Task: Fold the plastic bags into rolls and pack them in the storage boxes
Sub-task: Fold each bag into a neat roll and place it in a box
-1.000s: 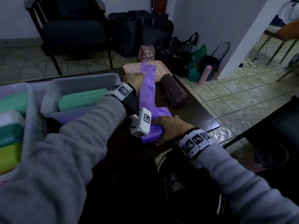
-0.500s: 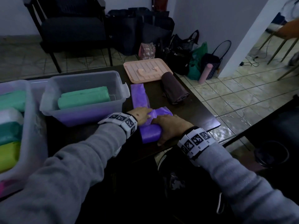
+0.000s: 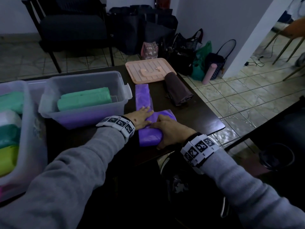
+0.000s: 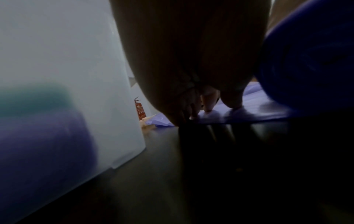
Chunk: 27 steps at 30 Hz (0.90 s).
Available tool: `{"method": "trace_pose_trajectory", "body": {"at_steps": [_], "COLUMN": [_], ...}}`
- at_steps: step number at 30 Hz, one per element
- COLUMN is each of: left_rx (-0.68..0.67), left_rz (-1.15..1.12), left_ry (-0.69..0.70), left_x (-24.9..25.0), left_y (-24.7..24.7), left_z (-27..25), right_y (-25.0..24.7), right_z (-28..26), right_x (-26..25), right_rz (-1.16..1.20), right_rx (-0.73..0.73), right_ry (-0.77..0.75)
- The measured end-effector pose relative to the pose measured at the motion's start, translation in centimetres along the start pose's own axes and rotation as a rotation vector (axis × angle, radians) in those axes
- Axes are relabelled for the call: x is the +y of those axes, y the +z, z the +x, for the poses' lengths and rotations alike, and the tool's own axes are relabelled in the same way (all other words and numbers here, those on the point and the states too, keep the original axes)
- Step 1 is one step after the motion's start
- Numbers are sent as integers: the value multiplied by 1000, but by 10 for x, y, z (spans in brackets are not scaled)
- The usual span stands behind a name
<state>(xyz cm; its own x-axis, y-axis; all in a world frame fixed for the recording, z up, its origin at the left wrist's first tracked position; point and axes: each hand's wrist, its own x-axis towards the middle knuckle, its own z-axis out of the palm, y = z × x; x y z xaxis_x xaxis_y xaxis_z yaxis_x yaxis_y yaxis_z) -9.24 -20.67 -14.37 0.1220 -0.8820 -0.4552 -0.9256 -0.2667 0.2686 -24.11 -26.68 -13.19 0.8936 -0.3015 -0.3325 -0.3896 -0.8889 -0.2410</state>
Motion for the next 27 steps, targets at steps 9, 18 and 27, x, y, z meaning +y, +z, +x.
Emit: {"method": "trace_pose_trajectory", "body": {"at_steps": [9,18,27], "left_rx": [87,400,79], "left_rz": [-177,-293,-321], "left_ry": [-45,50,-41], "left_x": [1,13,5], "left_y": [-3,-1,-9], "left_z": [-12,-34,-52], "right_y": [-2,-20,-23], "right_z": [-5,0,2], "right_x": [5,14,12], "right_rz": [109,276,283], "right_rx": [59,-13,-140], "right_ry": [22,116,164]}}
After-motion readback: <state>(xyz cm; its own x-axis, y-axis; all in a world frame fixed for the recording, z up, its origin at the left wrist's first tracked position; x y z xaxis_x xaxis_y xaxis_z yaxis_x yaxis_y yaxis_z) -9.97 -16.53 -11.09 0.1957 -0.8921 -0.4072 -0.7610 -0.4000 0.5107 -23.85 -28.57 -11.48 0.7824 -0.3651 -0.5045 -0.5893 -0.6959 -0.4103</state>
